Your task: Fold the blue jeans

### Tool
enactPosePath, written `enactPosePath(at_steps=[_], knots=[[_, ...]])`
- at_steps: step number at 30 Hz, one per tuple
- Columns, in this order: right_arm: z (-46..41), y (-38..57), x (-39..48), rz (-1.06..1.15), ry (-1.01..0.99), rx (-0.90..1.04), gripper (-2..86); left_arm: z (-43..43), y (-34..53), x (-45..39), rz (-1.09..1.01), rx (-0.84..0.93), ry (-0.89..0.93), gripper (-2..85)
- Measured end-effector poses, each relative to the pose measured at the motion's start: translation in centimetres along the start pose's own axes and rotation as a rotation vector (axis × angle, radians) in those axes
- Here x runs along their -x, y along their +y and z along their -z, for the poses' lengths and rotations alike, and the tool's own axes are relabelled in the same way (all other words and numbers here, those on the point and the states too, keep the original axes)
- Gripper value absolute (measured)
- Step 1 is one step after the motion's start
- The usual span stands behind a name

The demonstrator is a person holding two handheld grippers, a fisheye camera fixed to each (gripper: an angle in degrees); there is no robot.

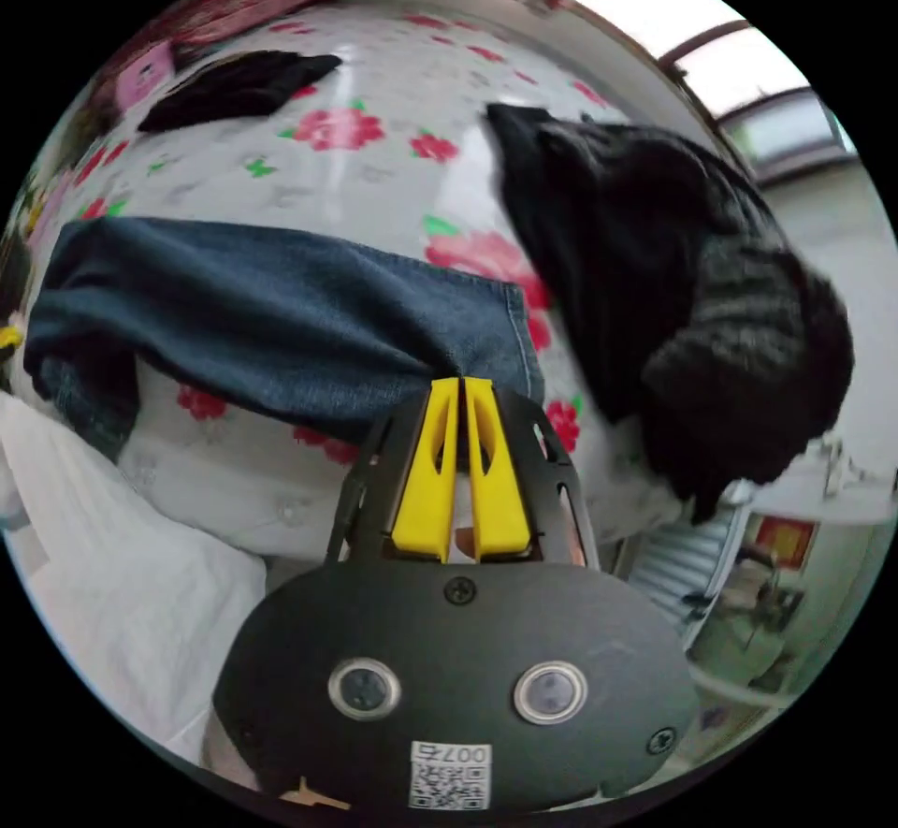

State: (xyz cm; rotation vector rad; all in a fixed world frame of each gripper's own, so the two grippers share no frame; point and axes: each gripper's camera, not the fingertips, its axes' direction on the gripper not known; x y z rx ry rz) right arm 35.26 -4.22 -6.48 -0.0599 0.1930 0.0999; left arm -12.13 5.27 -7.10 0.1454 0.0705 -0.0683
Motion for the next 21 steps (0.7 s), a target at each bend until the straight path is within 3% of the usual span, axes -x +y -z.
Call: enactPosePath(at_steps=[3, 6, 12, 15, 18, 21], knots=[[1.1, 2.3, -2.2, -0.145, -0.114, -0.090, 2.7, -0.6, 0.7, 6.1, 0.294, -0.029, 0.071, 3.1], [0.3, 2.1, -2.7, -0.208, -0.255, -0.119, 4.8, -2.8, 0.4, 9.6, 0.433, -0.076, 0.217, 5.6], [-7.5, 0.2, 0.4, -0.195, -0.316, 0.150, 6.6, -10.4, -4.0, 8.0, 0.426, 0.069, 0.346, 9.4], [-7.1, 1.8, 1.7, -0.187, -0.283, 0.088, 4.6, -10.0, -4.8, 5.3, 0.335, 0.056, 0.235, 0.3], [-5.7, 3.5, 2.1, -0.122, -0.277, 0.058, 1.5, -8.5, -4.0, 3.8, 0.265, 0.021, 0.185, -0.7], [-1.1, 7.0, -0.6, -0.218, -0.343, -0.167, 0.3, -4.0, -0.6, 4.8, 0.333, -0.135, 0.251, -0.9]])
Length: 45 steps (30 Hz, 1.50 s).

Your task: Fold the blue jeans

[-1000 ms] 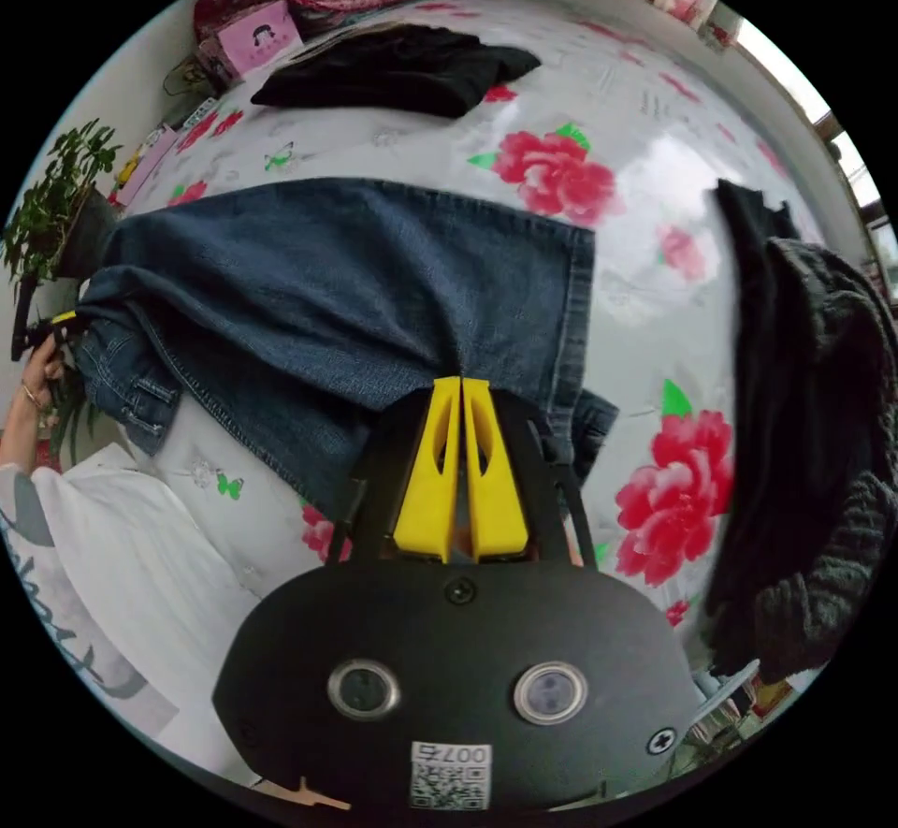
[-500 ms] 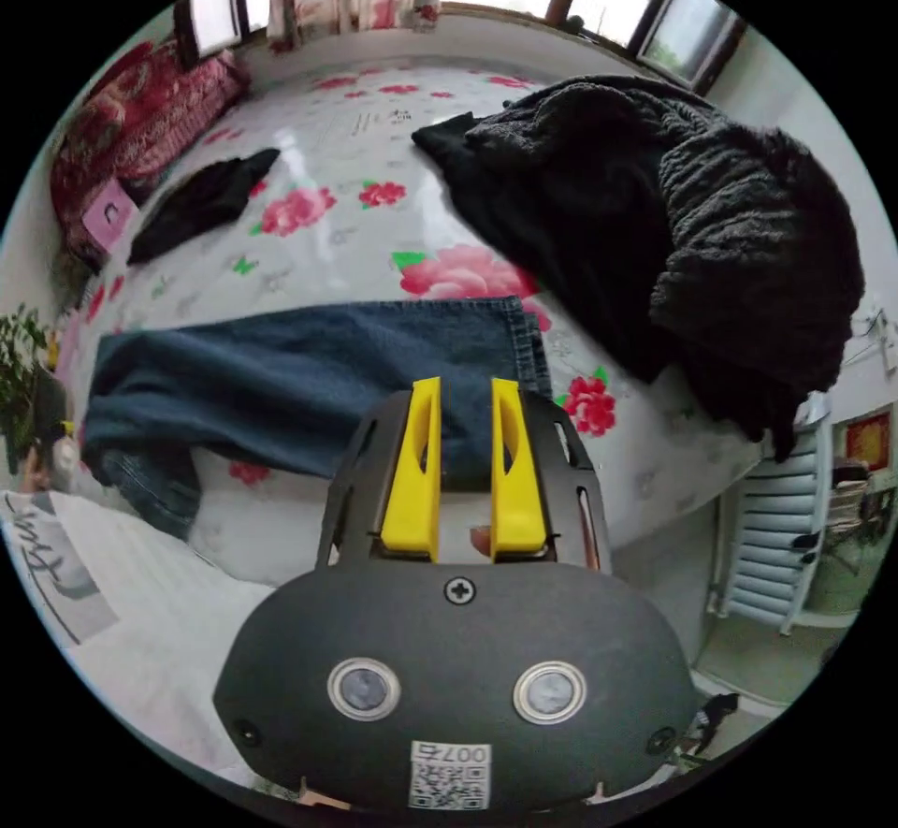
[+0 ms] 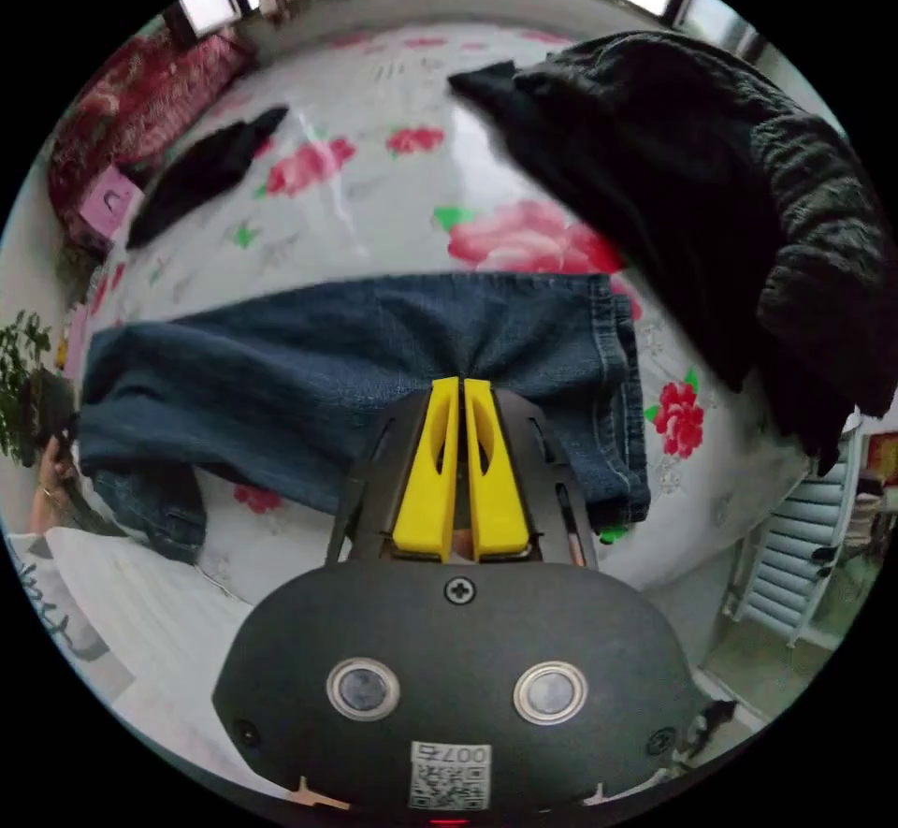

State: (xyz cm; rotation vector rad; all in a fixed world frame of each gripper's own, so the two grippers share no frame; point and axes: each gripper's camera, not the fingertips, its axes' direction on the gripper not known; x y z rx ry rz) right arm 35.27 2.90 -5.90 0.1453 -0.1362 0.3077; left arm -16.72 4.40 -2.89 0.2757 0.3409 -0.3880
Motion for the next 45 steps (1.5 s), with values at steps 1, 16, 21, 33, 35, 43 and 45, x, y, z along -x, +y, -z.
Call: enactPosePath(at_steps=[1, 16, 21, 33, 35, 43, 45], knots=[[3.3, 1.1, -0.4, -0.015, -0.036, -0.130, 0.1, 1.3, 0.7, 0.1, 0.008, -0.034, 0.020, -0.9], [33.8, 7.8, -1.7, 0.047, 0.002, -1.097, -0.3, 31.7, 15.6, -10.2, -0.213, -0.968, -0.113, -0.9], [34.0, 1.8, 0.6, 0.100, 0.030, -1.115, 0.0, 31.4, 7.1, -11.8, -0.188, -1.021, -0.209, -0.6], [5.8, -2.7, 2.7, 0.009, -0.050, -0.197, 5.3, 5.2, -1.8, -4.3, 0.114, -0.279, -0.438, 6.1], [2.2, 1.5, 3.8, 0.025, -0.080, -0.074, 6.4, 2.0, 1.8, -2.2, 0.168, -0.172, -0.456, 5.6], [-1.8, 5.0, 9.9, 0.287, 0.097, 0.099, 9.4, -1.5, 5.2, 2.6, 0.306, -0.010, -0.487, 5.5], [-2.9, 3.3, 11.3, 0.358, 0.132, 0.122, 9.4, -1.6, 3.1, 2.4, 0.294, -0.023, -0.502, 5.5]])
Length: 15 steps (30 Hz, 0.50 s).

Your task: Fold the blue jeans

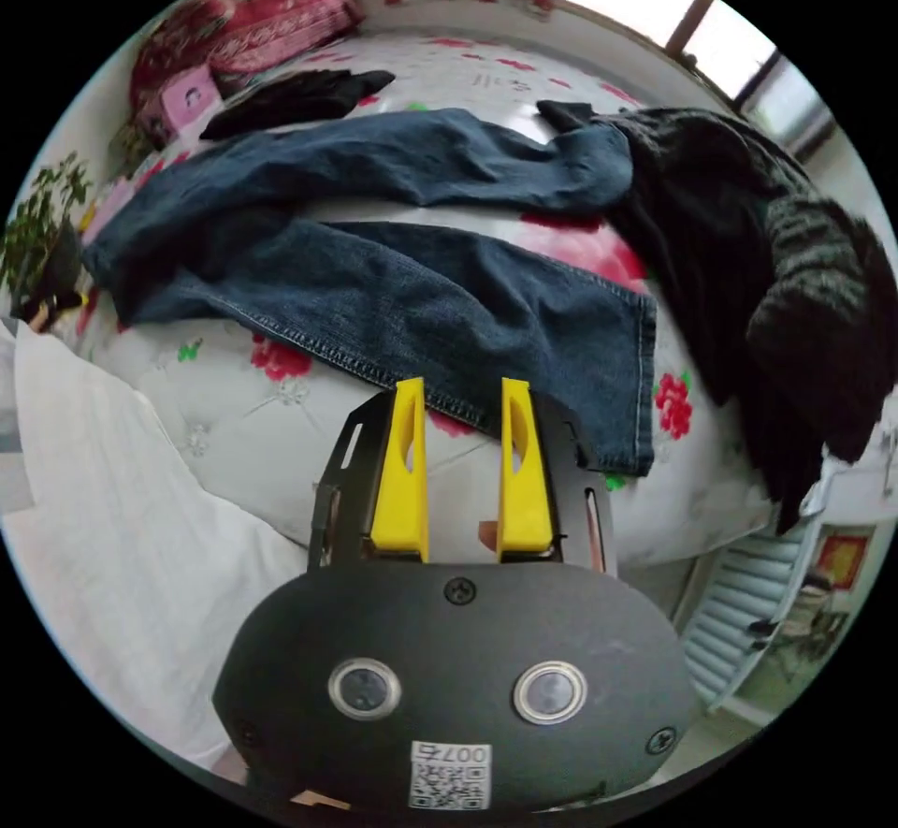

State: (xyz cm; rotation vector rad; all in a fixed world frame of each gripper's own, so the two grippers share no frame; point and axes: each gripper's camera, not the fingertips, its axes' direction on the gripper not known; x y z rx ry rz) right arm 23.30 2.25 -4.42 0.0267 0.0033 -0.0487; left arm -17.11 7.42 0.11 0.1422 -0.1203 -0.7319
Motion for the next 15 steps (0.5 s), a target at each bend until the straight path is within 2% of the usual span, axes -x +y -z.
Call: enactPosePath(at_steps=[5, 10, 15], knots=[[-3.1, -5.0, 2.7, 0.111, -0.016, 0.118, 7.4, 0.2, -2.2, -1.7, -0.029, -0.021, -0.016, 5.3], [-3.8, -8.0, 4.6, 0.139, -0.048, 0.188, 1.2, 0.4, -2.9, -2.4, -0.061, -0.031, -0.027, 5.0], [-2.3, -9.2, 5.2, 0.186, -0.044, 0.179, 0.2, 0.3, -3.3, -2.2, -0.064, -0.033, -0.015, 4.8]])
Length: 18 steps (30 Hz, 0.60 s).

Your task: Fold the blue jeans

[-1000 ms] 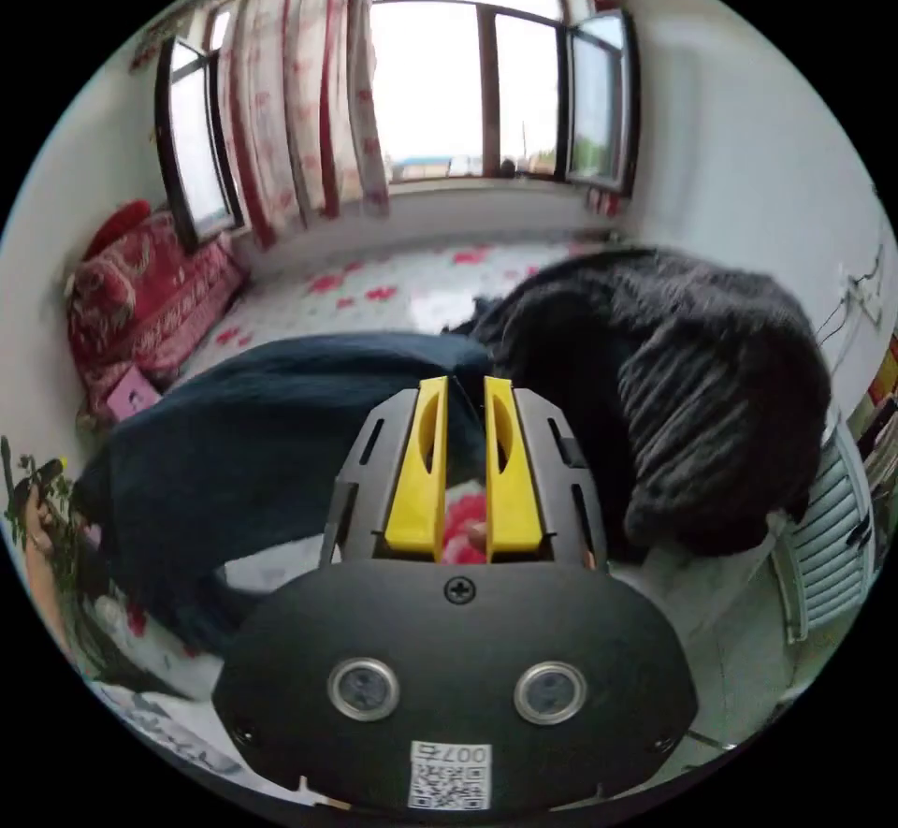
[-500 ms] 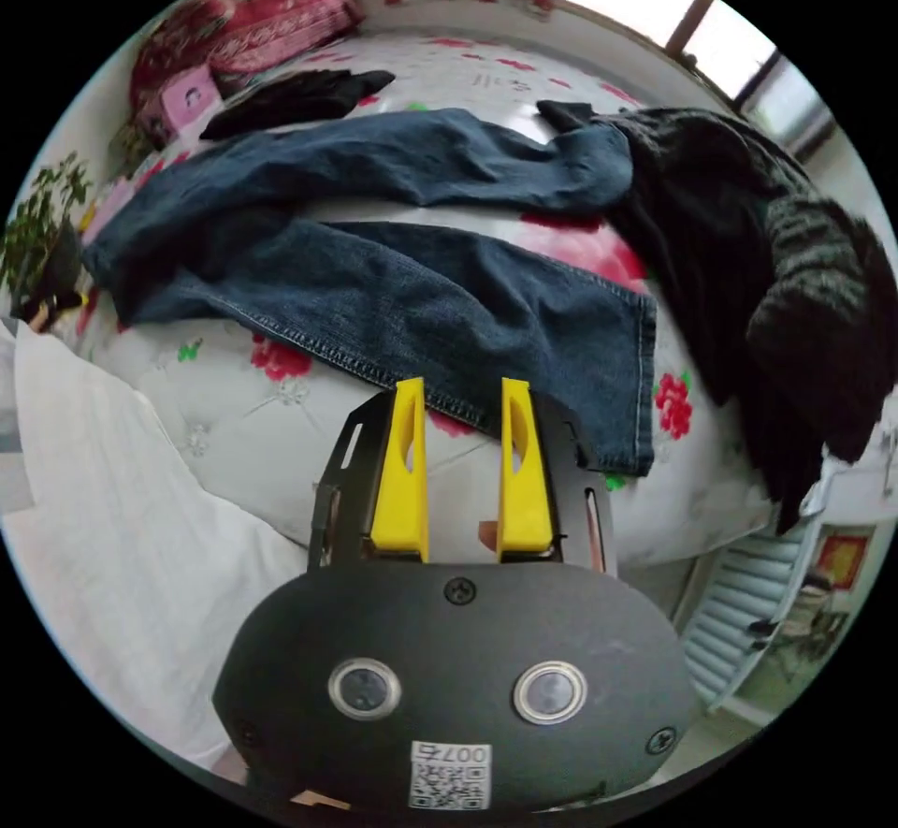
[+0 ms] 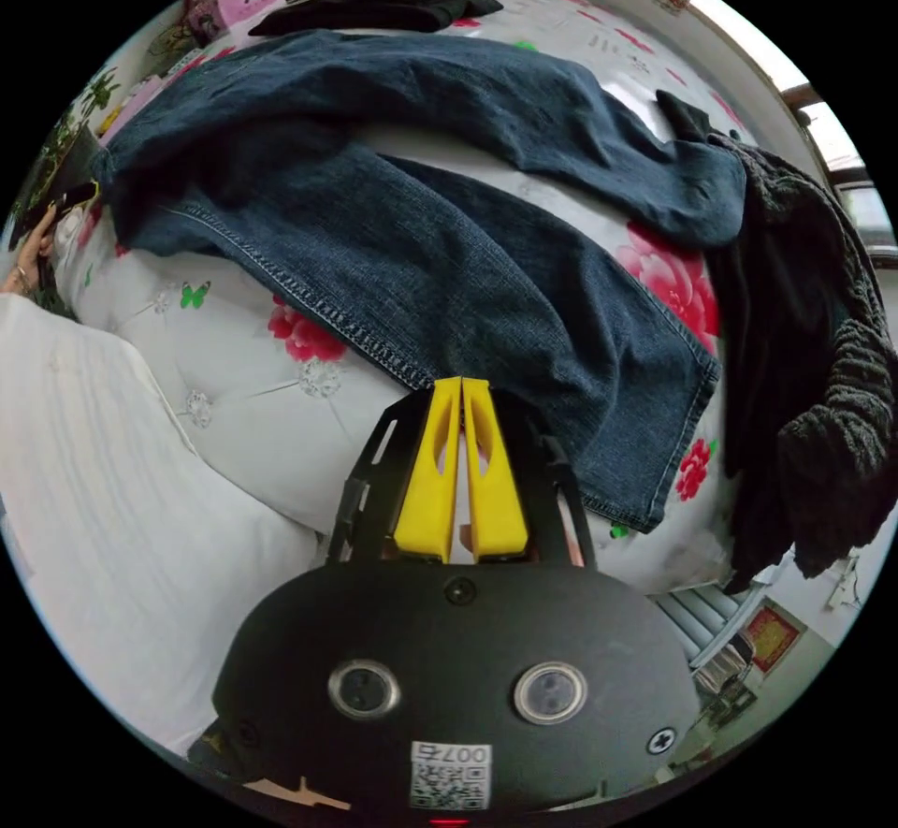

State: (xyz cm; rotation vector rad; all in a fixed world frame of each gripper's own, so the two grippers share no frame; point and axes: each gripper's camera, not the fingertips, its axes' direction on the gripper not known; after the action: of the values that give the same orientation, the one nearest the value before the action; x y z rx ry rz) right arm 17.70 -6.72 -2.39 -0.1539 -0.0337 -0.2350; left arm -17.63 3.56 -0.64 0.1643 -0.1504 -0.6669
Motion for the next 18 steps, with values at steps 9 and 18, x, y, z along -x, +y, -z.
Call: enactPosePath(at_steps=[9, 18], knots=[[4.5, 0.4, -0.7, -0.109, -0.048, -0.167, 2.2, -0.6, -0.8, 0.4, -0.013, 0.011, 0.015, 4.6], [0.0, -3.7, 5.2, 0.066, -0.053, 0.019, 4.7, -0.8, -1.4, 0.8, -0.043, 0.025, 0.015, 4.7]])
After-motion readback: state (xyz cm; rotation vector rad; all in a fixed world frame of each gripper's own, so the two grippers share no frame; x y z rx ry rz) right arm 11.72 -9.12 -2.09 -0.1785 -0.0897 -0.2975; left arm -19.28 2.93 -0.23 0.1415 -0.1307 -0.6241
